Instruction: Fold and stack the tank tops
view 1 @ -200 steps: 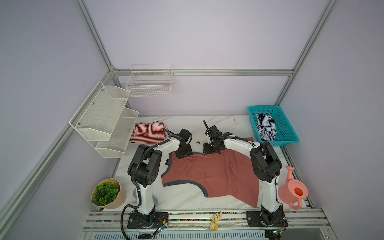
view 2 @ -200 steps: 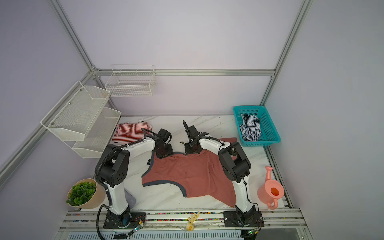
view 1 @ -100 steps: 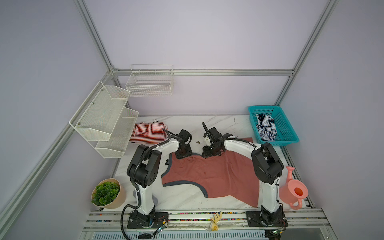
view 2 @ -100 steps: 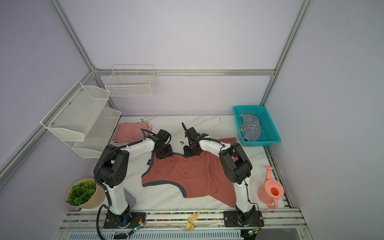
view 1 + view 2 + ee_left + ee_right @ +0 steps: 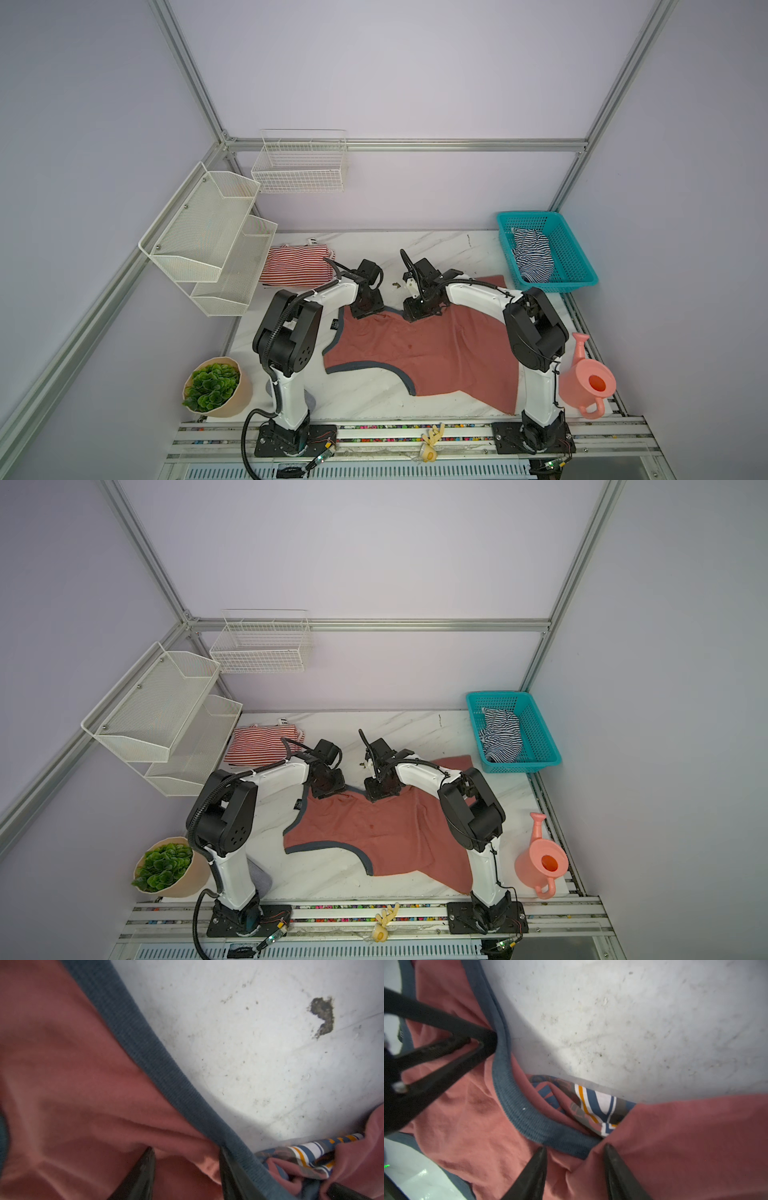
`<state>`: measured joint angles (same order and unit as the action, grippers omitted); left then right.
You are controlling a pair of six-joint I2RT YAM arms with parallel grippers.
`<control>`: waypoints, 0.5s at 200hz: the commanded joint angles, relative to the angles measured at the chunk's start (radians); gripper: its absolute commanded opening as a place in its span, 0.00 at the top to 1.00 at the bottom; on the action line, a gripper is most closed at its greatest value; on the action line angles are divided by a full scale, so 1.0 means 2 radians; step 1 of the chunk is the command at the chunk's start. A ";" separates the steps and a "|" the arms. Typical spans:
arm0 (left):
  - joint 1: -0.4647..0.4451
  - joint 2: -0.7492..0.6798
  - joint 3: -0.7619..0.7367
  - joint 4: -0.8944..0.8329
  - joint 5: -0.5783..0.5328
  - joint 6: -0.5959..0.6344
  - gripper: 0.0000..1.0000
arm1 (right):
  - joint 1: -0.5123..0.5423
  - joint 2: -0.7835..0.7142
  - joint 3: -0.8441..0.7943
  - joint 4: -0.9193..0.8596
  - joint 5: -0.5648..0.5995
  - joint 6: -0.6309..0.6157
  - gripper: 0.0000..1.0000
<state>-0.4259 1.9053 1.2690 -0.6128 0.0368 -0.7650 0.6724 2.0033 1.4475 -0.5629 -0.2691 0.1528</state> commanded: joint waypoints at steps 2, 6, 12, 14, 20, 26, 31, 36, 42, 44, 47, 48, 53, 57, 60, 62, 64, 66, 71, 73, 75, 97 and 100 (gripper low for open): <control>0.001 -0.006 -0.025 -0.014 0.001 0.005 0.49 | 0.006 0.014 -0.011 -0.023 -0.002 -0.011 0.58; 0.001 -0.007 -0.026 -0.014 0.001 0.005 0.49 | 0.006 0.015 -0.012 -0.022 -0.001 -0.010 0.60; 0.000 -0.007 -0.026 -0.014 0.001 0.005 0.49 | 0.006 0.016 -0.013 -0.021 0.000 -0.009 0.62; 0.001 -0.007 -0.026 -0.014 0.001 0.005 0.49 | 0.006 0.016 -0.013 -0.020 0.000 -0.009 0.62; 0.001 -0.007 -0.027 -0.014 0.001 0.005 0.49 | 0.006 0.017 -0.014 -0.019 0.000 -0.009 0.63; 0.001 -0.006 -0.028 -0.014 0.001 0.004 0.49 | 0.006 0.018 -0.015 -0.018 0.002 -0.009 0.65; 0.001 -0.007 -0.029 -0.014 0.002 0.004 0.49 | 0.006 0.019 -0.015 -0.018 0.003 -0.009 0.68; 0.000 -0.007 -0.029 -0.014 0.001 0.004 0.49 | 0.006 0.020 -0.014 -0.018 0.004 -0.009 0.71; 0.001 -0.008 -0.029 -0.015 0.002 0.004 0.49 | 0.006 0.021 -0.014 -0.018 0.005 -0.008 0.75; 0.001 -0.008 -0.029 -0.014 0.002 0.004 0.49 | 0.006 0.021 -0.014 -0.018 0.007 -0.008 0.76; 0.001 -0.008 -0.030 -0.014 0.002 0.004 0.49 | 0.006 0.021 -0.014 -0.018 0.008 -0.007 0.77; 0.001 -0.008 -0.030 -0.014 0.002 0.004 0.49 | 0.006 0.021 -0.013 -0.018 0.008 -0.006 0.78; 0.000 -0.009 -0.031 -0.014 0.002 0.004 0.49 | 0.006 0.020 -0.013 -0.017 0.011 -0.006 0.80; 0.000 -0.010 -0.031 -0.014 0.002 0.003 0.49 | 0.006 0.019 -0.013 -0.017 0.013 -0.005 0.82; 0.000 -0.010 -0.031 -0.014 0.001 0.004 0.49 | 0.006 0.018 -0.013 -0.018 0.015 -0.004 0.83; 0.000 -0.010 -0.031 -0.014 0.001 0.004 0.49 | 0.006 0.017 -0.013 -0.017 0.015 -0.003 0.83; 0.001 -0.011 -0.032 -0.014 0.001 0.004 0.49 | 0.006 0.017 -0.012 -0.017 0.016 -0.003 0.84; 0.000 -0.011 -0.032 -0.014 0.001 0.004 0.49 | 0.006 0.016 -0.012 -0.017 0.017 -0.002 0.85; 0.000 -0.011 -0.032 -0.014 0.001 0.004 0.49 | 0.006 0.014 -0.012 -0.017 0.020 -0.001 0.88; 0.000 -0.011 -0.033 -0.014 0.000 0.004 0.49 | 0.006 0.013 -0.012 -0.016 0.021 -0.001 0.89; 0.000 -0.011 -0.034 -0.014 0.000 0.004 0.49 | 0.006 0.011 -0.012 -0.016 0.022 0.000 0.90; 0.001 -0.013 -0.038 -0.014 0.000 0.003 0.49 | 0.006 0.001 -0.007 -0.016 0.040 0.005 0.98; 0.001 -0.014 -0.038 -0.014 0.000 0.003 0.49 | 0.006 0.000 -0.006 -0.016 0.043 0.007 1.00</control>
<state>-0.4259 1.8908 1.2453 -0.5903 0.0368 -0.7658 0.6746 2.0209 1.4372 -0.5632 -0.2268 0.1558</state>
